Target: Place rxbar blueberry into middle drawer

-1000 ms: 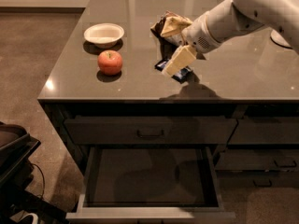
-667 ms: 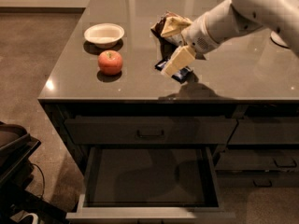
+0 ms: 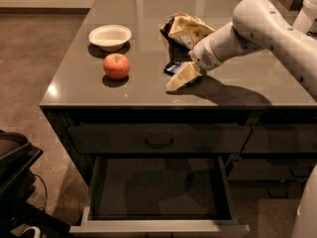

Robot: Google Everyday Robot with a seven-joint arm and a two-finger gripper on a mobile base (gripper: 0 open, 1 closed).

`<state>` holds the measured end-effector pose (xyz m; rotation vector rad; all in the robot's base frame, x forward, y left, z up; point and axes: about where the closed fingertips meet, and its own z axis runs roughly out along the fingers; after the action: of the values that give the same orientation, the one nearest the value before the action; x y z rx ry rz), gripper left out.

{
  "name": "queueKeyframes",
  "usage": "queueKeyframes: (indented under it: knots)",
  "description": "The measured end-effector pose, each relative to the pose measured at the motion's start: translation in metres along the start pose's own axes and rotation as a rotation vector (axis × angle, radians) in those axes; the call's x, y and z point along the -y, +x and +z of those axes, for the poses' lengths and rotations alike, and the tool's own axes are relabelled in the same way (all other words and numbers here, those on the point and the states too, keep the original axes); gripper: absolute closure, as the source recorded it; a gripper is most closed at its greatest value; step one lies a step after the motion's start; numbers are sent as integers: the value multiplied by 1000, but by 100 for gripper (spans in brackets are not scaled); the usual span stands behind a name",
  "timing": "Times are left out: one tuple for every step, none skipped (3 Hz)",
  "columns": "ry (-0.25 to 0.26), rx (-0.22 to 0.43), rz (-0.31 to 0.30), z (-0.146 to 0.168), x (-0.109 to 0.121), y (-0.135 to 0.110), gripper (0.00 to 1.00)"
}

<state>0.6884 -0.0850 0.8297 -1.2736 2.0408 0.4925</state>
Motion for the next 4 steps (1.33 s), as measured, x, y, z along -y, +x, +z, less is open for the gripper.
queueKeyframes:
  knots:
    - [0,0,0,0,0,0,0]
    - [0,0,0,0,0,0,18]
    - [0,0,0,0,0,0,41]
    - [0,0,0,0,0,0,64]
